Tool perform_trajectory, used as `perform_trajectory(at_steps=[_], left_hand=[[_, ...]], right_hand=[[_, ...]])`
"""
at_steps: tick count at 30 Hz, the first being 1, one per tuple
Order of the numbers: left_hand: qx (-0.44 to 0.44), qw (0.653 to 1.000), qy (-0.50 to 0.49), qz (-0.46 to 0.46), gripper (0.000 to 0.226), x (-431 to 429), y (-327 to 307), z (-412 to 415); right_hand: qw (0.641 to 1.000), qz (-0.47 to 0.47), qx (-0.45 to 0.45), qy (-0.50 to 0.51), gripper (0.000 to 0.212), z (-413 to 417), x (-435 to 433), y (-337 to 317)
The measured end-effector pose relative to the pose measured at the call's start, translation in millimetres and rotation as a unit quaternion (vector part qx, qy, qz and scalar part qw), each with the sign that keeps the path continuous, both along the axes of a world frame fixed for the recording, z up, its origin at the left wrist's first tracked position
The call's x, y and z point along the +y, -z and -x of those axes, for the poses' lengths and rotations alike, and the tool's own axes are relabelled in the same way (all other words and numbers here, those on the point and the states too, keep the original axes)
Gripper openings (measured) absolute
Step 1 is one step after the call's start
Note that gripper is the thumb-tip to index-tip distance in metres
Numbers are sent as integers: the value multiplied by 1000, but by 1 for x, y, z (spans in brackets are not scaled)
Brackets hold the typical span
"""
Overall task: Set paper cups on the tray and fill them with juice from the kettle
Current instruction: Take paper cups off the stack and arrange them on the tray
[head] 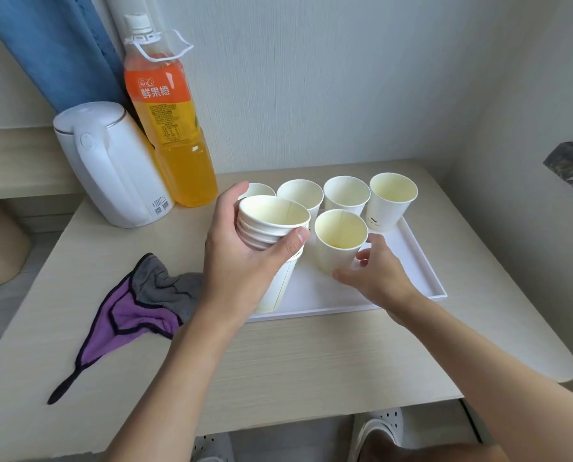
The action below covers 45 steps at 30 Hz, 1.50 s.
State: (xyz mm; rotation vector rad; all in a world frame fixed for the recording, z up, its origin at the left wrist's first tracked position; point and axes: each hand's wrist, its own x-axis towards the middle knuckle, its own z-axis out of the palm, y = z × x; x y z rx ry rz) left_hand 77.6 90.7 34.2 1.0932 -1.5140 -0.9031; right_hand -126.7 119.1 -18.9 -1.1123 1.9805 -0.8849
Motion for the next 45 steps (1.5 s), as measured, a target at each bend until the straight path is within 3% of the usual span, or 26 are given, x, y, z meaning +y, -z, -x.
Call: perform_trajectory(at_steps=[4,9,34,37,40,42,45], left_hand=[[2,1000,3,-2,85,1,1,-1],[3,1000,0,0,87,0,0,-1],[3,1000,1,7,85,-2,2,-1],[4,1000,2,4,86,-2,2,0],[3,1000,7,-5,87,-2,2,0],[0,1000,9,-10,87,-2,2,1],[-1,1000,20,-10,85,0,3,4]], right_hand=[[1000,5,25,11,50,-3,-5,0],[999,9,34,12,57,-6,-7,2],[996,-15,79,26,40,-10,-17,8],[997,-29,71,19,47,-10,-17,4],[996,-50,69,16,68,-8,-14,-3],[996,-2,73,51,67,-9,-6,-14],[985,164,-7,59,42,-23,11,-43]])
